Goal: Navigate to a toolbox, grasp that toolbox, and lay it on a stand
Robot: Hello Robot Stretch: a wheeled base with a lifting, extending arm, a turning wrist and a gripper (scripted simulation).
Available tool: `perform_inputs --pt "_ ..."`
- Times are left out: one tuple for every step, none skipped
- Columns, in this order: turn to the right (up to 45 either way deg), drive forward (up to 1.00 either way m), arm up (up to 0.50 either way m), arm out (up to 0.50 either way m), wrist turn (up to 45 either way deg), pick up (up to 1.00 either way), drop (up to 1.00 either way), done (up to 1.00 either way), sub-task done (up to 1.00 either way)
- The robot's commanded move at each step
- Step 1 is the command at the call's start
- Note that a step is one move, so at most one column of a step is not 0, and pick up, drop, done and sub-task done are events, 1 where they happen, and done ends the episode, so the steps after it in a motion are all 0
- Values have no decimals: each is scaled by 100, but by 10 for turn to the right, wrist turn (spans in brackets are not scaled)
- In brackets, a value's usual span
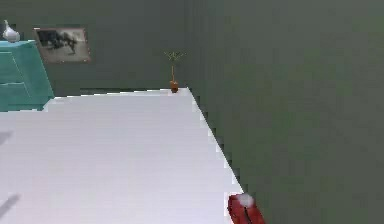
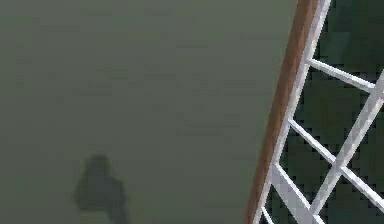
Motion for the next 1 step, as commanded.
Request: perform_inputs --pt "-450 0 0 0 0 0 0 0 0"
